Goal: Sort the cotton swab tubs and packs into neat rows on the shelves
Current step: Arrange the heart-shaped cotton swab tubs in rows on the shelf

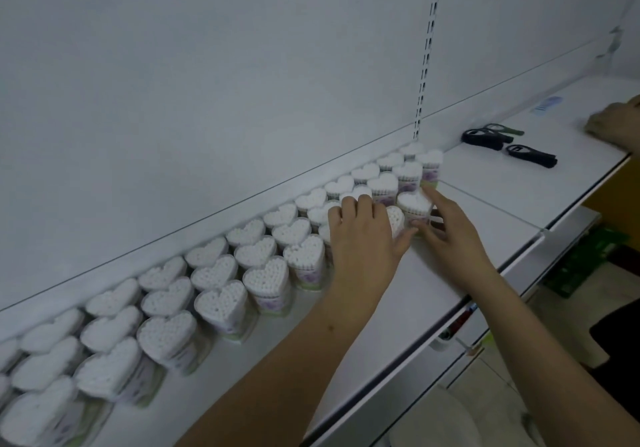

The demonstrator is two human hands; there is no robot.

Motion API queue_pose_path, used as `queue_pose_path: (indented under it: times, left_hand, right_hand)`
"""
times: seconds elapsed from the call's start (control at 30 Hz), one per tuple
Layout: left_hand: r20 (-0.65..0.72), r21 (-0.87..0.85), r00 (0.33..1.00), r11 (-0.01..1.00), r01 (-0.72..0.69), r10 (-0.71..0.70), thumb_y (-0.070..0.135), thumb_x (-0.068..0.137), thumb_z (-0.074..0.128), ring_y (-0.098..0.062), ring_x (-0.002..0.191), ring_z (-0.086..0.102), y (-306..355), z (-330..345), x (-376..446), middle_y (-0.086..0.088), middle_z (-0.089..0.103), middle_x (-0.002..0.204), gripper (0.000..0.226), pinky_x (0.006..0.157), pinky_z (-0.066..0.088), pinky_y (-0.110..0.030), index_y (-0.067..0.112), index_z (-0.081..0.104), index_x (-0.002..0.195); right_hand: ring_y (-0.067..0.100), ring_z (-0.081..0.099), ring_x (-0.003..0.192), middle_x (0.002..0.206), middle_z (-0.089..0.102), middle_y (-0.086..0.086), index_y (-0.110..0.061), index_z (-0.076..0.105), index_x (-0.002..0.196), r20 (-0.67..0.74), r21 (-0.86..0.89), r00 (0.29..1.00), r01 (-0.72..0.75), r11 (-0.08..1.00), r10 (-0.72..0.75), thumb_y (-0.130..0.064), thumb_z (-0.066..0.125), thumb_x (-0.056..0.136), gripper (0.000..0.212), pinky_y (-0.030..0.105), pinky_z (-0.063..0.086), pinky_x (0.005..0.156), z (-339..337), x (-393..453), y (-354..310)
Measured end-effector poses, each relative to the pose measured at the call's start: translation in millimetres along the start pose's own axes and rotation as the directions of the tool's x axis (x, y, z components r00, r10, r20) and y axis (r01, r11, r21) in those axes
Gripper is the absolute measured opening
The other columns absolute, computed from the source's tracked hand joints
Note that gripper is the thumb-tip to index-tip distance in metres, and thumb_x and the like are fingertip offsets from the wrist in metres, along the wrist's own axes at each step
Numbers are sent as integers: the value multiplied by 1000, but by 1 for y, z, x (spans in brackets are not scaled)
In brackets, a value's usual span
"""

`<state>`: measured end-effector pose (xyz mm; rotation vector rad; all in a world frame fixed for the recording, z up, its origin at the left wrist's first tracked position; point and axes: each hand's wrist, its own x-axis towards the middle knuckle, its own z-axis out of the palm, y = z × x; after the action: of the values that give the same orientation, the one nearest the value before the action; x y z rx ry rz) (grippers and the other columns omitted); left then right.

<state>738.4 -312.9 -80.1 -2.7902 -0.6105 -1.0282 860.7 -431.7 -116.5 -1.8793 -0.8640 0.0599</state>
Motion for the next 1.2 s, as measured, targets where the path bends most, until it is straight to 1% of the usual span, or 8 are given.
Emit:
queue_pose_path:
  times: [0.13,0.27,0.43,0.67,0.83,1.0,1.1,1.2]
  left_hand:
    - [-38,-79,997,994,-72,69,48,88,49,-28,100,55,-5,5,-7,-7,62,99,46,105,37,-44,9,70,102]
    - [-32,-68,999,997,-27,25,45,85,57,-28,92,54,-6,5,-5,-6,60,92,40,95,42,-44,12,66,106]
    - [-56,-42,998,999,7,-10,46,81,68,-29,84,50,-9,3,2,-4,57,83,33,85,43,-44,15,65,90]
    - [-58,-77,993,991,-109,105,38,78,75,-28,106,58,-19,17,-17,-7,63,110,41,97,43,-39,12,66,108]
    - [15,-50,997,996,-73,74,31,72,85,-25,111,62,-20,20,-11,-9,67,120,48,95,49,-37,9,67,111]
    - [82,-43,993,996,-76,79,36,75,81,-23,98,60,-19,12,-2,-3,63,105,39,88,44,-37,14,61,101]
    - [53,-89,996,994,-65,70,47,79,75,-24,109,59,-21,8,-5,-5,64,116,52,101,41,-40,12,62,115]
    - [-40,-226,999,974,-13,4,48,89,59,-24,125,54,-32,-9,-16,-7,61,131,57,112,35,-42,10,59,130]
  right_hand:
    - [13,50,126,139,47,-7,-39,31,152,21,-38,1000,23,999,-22,-25,58,99,61,40,45,107,2,2,4]
    - [12,54,125,143,51,-7,-39,31,151,0,-12,1000,12,1000,-12,-25,60,98,62,41,47,106,0,4,3]
    - [12,57,120,139,55,-3,-31,32,150,-35,28,999,-16,999,17,-16,61,97,62,37,48,105,-1,2,-3]
    - [8,54,122,139,54,-11,-34,36,147,18,-48,1000,12,999,-11,-27,63,96,58,40,46,106,0,8,-7]
    - [12,56,119,134,57,-10,-34,34,148,68,-64,998,-6,998,10,-30,63,96,60,42,46,105,6,17,-14]
    - [17,55,124,146,51,-2,-33,13,156,75,-138,996,-36,990,46,-33,63,96,79,40,46,104,10,21,-16]
    - [10,42,134,150,44,-5,-27,22,156,74,-172,997,43,984,-30,-33,65,93,76,25,33,108,6,19,-23]
    - [18,33,143,158,33,2,-15,22,156,-85,-213,991,87,973,-107,-33,61,95,75,28,26,114,5,18,-45]
